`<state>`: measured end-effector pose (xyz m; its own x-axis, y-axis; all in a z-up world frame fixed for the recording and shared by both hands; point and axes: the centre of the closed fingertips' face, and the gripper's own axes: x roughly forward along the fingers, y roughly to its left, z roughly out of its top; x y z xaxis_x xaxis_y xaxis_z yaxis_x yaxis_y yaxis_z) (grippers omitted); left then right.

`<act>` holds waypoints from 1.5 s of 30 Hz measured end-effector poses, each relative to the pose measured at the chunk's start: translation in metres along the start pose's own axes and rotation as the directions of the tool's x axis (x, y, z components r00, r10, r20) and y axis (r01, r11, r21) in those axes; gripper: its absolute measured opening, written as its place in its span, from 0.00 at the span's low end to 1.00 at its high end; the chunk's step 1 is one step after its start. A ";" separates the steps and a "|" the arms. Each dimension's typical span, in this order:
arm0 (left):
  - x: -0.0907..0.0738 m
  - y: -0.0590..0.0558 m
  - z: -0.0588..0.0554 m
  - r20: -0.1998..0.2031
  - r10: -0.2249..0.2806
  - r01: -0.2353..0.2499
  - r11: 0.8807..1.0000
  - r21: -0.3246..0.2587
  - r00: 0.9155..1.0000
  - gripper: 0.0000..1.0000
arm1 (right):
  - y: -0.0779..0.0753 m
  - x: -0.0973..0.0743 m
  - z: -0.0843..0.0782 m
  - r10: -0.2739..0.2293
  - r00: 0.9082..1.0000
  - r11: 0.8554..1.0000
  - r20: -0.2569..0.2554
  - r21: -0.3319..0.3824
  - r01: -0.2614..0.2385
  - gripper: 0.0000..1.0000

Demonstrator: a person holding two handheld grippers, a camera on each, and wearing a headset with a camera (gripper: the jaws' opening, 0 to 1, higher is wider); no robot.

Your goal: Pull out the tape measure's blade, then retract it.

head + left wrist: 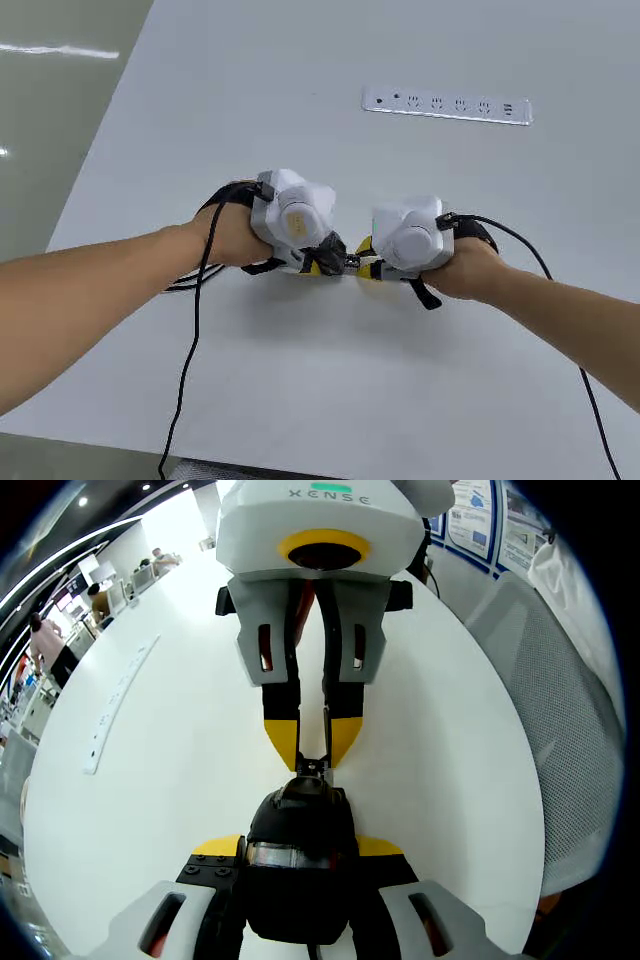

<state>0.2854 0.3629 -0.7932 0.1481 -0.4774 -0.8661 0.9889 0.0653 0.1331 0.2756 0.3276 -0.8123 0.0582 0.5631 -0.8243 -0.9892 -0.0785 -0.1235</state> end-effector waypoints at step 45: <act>0.001 0.000 0.000 -0.013 0.004 -0.004 1.000 -0.012 1.000 0.37 | 0.004 -0.034 -0.052 0.008 0.999 0.999 -0.049 0.045 -0.006 0.12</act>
<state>0.2856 0.3624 -0.7944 0.1524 -0.4659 -0.8716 0.9883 0.0776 0.1313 0.2762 0.2655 -0.8130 0.0568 0.5215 -0.8513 -0.9946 -0.0449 -0.0939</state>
